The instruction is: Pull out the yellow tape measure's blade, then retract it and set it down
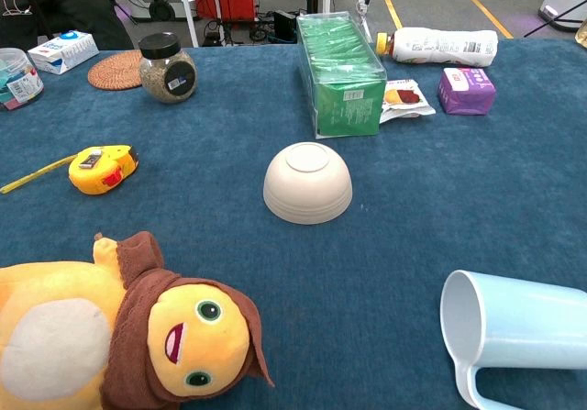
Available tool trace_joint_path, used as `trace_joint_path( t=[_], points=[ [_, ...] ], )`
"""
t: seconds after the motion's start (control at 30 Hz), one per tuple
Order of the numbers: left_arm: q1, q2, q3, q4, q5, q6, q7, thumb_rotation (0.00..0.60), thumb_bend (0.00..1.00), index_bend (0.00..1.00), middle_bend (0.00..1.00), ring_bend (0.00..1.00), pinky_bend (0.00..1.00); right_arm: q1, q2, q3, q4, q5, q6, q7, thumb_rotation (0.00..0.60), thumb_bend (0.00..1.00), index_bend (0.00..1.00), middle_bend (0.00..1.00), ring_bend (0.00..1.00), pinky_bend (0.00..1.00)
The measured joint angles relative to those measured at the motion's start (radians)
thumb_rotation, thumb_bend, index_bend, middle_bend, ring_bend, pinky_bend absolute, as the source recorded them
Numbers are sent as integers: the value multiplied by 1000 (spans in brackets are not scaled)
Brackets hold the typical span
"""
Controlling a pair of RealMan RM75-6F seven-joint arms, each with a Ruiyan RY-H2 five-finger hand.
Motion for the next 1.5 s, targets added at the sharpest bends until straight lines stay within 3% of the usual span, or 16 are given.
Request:
trace_joint_path(
  t=[1.1, 1.5],
  points=[
    [-15, 7, -11, -1, -8, -14, 3, 577, 175, 350, 275, 155, 259, 9, 0, 0, -5, -4, -11, -6, 600, 205, 197, 167, 176, 278],
    [-92, 59, -42, -23, -45, -129, 26, 559, 174, 350, 275, 156, 261, 12, -1, 5, 2, -5, -8, 10, 600, 205, 197, 169, 176, 278]
  ],
)
